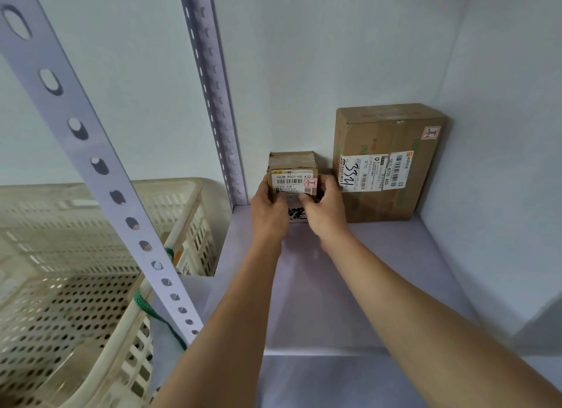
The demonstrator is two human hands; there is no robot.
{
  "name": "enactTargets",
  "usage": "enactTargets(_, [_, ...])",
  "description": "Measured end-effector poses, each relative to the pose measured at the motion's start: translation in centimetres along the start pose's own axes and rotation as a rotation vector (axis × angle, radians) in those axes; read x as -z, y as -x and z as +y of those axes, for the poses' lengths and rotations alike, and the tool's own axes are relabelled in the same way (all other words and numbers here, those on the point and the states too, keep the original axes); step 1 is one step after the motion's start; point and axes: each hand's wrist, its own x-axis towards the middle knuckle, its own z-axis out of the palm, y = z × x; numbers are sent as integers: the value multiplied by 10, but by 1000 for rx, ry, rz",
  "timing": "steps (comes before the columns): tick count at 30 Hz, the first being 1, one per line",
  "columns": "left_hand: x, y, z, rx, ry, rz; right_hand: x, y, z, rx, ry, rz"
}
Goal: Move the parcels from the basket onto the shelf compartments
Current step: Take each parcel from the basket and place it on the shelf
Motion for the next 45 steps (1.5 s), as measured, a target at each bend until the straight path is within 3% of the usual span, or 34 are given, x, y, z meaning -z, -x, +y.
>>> enactTargets(5, [3, -4, 32, 244, 88, -45, 3, 4, -28, -199, -272, -136])
enactTargets(11, [-4, -12, 49, 259, -39, 0, -16, -14, -50, -418, -308, -78])
enactTargets(19, [-1, -15, 46, 253, -42, -1, -18, -15, -51, -375, -248, -16])
enactTargets(32, [-2, -10, 47, 269, -68, -25, -14, -11, -44, -353, -264, -75])
enactTargets(39, [4, 9, 70, 408, -52, -86, -6, 7, -56, -355, -221, -70])
enactTargets(45, [19, 56, 125, 515, -29, -137, 26, 65, -115, -426, -202, -60])
